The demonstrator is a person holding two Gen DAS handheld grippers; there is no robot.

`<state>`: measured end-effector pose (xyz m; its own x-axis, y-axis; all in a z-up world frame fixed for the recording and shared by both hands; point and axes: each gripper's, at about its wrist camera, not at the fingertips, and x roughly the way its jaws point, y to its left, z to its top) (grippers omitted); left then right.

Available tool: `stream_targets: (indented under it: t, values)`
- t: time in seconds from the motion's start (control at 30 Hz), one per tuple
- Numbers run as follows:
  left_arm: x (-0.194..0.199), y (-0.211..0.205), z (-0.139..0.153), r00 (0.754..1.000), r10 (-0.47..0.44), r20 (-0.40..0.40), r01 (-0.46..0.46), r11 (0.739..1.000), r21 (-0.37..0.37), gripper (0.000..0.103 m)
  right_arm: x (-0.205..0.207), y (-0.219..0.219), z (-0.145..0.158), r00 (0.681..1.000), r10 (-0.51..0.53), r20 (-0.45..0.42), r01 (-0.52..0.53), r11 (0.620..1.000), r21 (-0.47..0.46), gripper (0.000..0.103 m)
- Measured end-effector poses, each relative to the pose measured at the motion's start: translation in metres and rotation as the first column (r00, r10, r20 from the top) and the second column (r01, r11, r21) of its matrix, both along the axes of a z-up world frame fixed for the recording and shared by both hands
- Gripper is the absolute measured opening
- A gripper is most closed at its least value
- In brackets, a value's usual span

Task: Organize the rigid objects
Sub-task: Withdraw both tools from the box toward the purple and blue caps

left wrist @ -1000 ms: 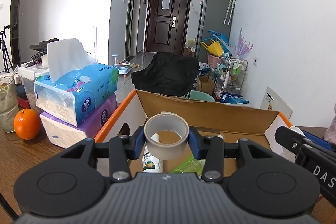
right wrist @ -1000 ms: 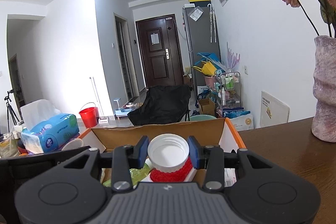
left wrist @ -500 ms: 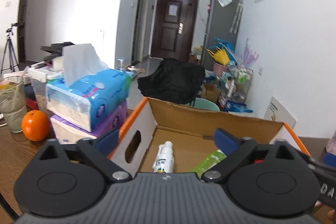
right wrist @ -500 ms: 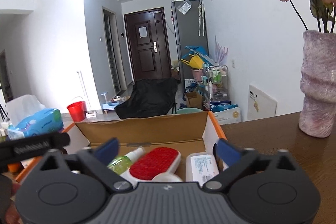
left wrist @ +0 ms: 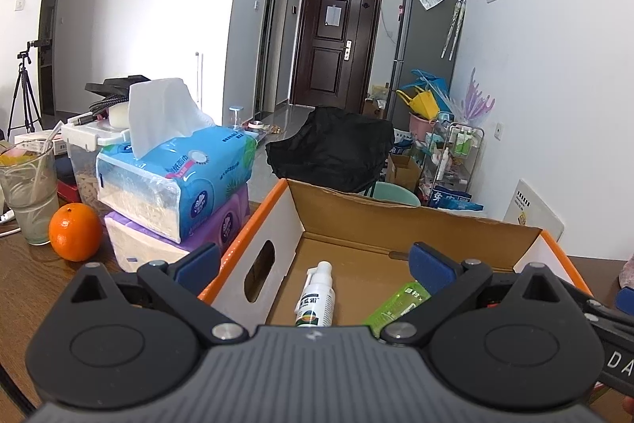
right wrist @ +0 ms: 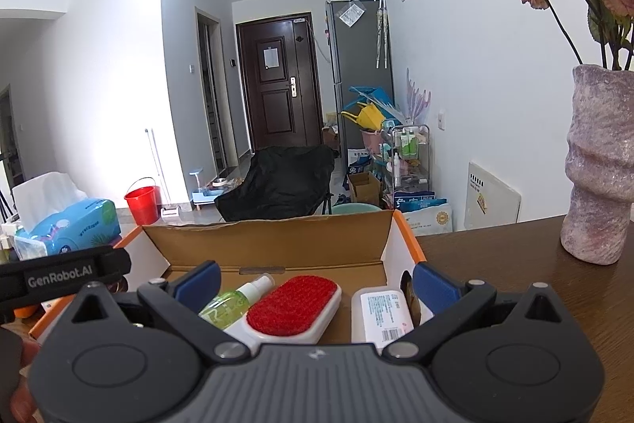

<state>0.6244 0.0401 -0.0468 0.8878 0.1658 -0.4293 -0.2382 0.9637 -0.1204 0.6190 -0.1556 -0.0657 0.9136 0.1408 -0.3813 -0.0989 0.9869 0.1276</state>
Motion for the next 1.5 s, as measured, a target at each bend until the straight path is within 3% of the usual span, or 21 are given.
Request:
stream_targets:
  t: [0.63,1.5]
  values:
    - [-0.036,0.007,0.013,1.0,-0.008,0.002,0.008,1.0,-0.008,0.103,-0.039,-0.007,0.015,0.999,-0.008,0.037,0.009,0.999,-0.034,0.103]
    - [-0.143,-0.004,0.017,0.997,-0.071,-0.007,0.071,0.997,0.024,0.103,-0.155,-0.036,0.03,0.998,0.003,0.058,0.001,0.998,-0.064,0.103]
